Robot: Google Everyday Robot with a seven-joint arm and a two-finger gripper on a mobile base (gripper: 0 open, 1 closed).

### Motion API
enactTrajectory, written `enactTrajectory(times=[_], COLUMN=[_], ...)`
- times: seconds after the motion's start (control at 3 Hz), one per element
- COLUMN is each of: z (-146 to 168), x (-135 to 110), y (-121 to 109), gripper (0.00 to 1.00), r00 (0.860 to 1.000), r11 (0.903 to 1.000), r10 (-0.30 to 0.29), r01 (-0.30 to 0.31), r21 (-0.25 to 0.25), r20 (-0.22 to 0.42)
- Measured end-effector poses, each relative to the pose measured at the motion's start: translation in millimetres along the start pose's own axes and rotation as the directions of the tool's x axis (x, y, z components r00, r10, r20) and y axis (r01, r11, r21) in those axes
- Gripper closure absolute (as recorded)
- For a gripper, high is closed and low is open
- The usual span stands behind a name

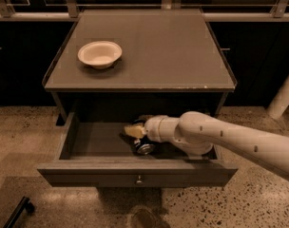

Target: Pick pepsi can from top drawer and place on counter

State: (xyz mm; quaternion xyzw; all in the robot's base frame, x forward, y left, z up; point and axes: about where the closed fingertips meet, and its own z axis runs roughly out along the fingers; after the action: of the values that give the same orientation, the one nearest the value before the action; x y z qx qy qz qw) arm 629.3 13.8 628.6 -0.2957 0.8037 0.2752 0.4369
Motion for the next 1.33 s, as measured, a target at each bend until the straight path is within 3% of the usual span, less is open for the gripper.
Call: enactTrajectory(times=[0.33,0.67,1.0,1.33], z=[-53.4,-156.8,-233.5,-233.4], x=[-18.8,-12.4,-18.5,-18.1], y=[-40.0,-100.8,-116.0,-96.5], gripper=[1.0,1.0,1.0,1.0], r00=[0.987,0.967,0.968,0.971], r11=[0.9972,0.9925,0.9925,0.9901], r10=[0.062,0.121,0.122,0.121], r01=[-0.055,-0.121,-0.12,-0.103], r21=[-0.051,-0.013,-0.021,-0.096], r20=[0.145,0.224,0.22,0.207])
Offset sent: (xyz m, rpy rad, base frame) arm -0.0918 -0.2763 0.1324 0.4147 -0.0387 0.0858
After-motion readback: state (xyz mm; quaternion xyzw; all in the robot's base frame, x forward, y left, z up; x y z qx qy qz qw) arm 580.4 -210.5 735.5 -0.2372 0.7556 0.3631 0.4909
